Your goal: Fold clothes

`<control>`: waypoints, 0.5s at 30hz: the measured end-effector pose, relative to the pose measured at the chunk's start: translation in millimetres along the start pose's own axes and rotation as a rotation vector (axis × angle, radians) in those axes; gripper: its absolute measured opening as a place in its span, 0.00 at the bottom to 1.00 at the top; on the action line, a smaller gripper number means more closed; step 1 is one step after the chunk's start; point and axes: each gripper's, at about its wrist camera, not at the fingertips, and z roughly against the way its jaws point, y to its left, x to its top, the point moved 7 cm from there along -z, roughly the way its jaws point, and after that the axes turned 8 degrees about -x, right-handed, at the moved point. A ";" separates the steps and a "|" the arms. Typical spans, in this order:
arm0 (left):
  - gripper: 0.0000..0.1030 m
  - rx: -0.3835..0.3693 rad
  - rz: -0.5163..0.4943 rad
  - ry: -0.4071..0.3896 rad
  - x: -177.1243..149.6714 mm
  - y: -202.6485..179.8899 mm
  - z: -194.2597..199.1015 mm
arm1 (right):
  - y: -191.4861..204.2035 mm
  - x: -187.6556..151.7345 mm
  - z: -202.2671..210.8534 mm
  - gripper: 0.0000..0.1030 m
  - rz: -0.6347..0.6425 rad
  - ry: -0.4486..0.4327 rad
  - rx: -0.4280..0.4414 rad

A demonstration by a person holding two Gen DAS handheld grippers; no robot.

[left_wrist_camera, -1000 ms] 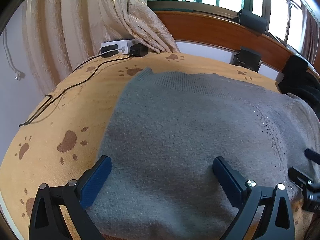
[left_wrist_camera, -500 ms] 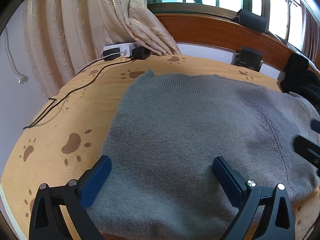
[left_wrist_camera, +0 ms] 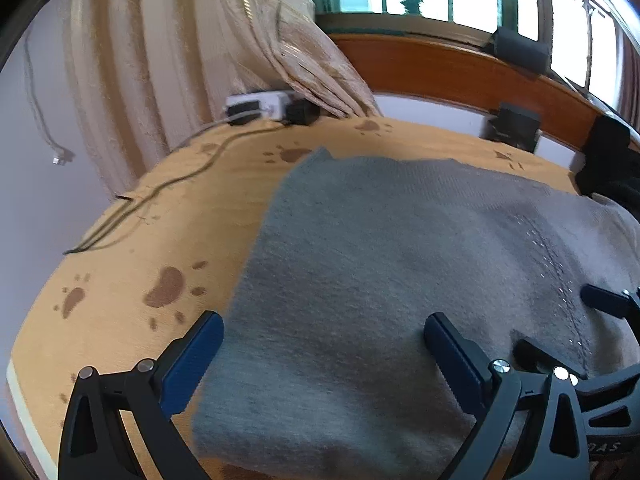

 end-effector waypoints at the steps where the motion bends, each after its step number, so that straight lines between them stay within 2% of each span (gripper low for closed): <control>1: 0.99 0.010 0.000 -0.010 1.3 1.5 1.8 | 0.3 -0.2 0.1 0.99 -0.001 0.000 0.000; 5: 0.99 0.031 -0.003 -0.032 4.1 4.3 6.0 | 1.3 -7.7 3.9 0.99 0.022 0.002 -0.003; 10: 0.99 0.035 -0.019 -0.019 2.2 2.2 3.6 | 1.7 -17.3 10.1 0.99 0.058 0.001 -0.027; 15: 0.99 0.053 -0.014 -0.034 3.8 4.2 7.2 | -17.9 -16.3 30.7 1.00 -0.047 -0.055 -0.063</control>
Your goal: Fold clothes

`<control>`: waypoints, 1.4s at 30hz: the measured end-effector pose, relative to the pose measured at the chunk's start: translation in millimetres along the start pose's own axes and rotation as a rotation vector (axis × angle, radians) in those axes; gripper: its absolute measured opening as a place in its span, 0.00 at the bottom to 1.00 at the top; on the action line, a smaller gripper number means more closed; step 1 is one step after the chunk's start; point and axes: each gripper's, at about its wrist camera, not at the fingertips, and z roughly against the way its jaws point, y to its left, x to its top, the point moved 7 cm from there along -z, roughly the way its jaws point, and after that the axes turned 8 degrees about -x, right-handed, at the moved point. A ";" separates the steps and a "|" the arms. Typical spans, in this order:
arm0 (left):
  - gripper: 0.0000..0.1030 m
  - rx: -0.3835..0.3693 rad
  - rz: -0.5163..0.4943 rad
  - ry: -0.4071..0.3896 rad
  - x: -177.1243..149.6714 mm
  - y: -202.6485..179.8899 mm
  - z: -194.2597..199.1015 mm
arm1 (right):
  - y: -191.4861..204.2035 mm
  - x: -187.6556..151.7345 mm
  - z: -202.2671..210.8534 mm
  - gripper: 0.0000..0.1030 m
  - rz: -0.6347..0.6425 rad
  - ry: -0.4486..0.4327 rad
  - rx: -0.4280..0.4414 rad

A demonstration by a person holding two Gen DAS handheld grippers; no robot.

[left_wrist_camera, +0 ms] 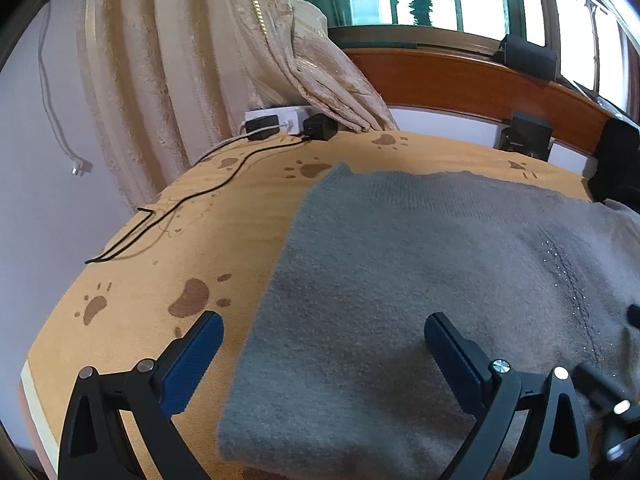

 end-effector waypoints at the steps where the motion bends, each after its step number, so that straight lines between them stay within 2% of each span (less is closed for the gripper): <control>1: 0.99 0.001 -0.002 -0.003 0.3 -0.2 0.5 | -5.6 0.2 2.5 1.00 -0.014 -0.008 -0.015; 4: 0.99 -0.001 -0.013 -0.003 0.4 -2.4 0.4 | -24.8 -6.8 -4.5 1.00 -0.017 0.030 -0.096; 8: 0.99 -0.036 0.001 0.054 -3.4 -1.4 -11.2 | -28.7 -16.7 -10.7 0.99 -0.029 0.059 -0.033; 10: 0.99 -0.079 0.044 0.088 -6.5 3.7 -17.8 | -24.5 -16.8 -10.7 0.99 -0.005 0.059 -0.057; 13: 1.00 -0.187 0.147 0.138 -12.0 13.4 -28.5 | -25.0 -16.6 -11.4 0.99 -0.010 0.060 -0.050; 15: 1.00 -0.232 0.194 0.138 -12.7 17.9 -30.6 | -25.7 -16.6 -11.7 0.99 -0.014 0.060 -0.046; 18: 1.00 -0.213 0.176 0.146 -14.1 13.3 -32.1 | -28.2 -17.1 -11.1 0.99 -0.018 0.059 -0.041; 24: 1.00 -0.228 0.189 0.141 -14.6 14.2 -31.8 | -31.7 -24.1 5.0 0.99 -0.008 0.037 -0.003; 29: 1.00 -0.230 0.190 0.140 -14.6 15.2 -30.7 | -69.2 -49.8 62.3 1.00 -0.195 -0.052 0.088; 32: 1.00 -0.229 0.190 0.141 -14.7 14.7 -30.8 | -109.9 -73.9 81.8 1.00 -0.370 -0.055 0.150; 35: 1.00 -0.231 0.190 0.140 -14.5 14.3 -31.6 | -157.3 -103.7 88.9 1.00 -0.584 -0.027 0.177; 39: 1.00 -0.235 0.192 0.139 -14.9 14.8 -31.3 | -199.2 -129.4 83.4 0.99 -0.810 0.004 0.229; 42: 1.00 -0.278 0.199 0.148 -15.6 17.3 -28.5 | -207.7 -131.2 81.9 1.00 -0.864 0.011 0.258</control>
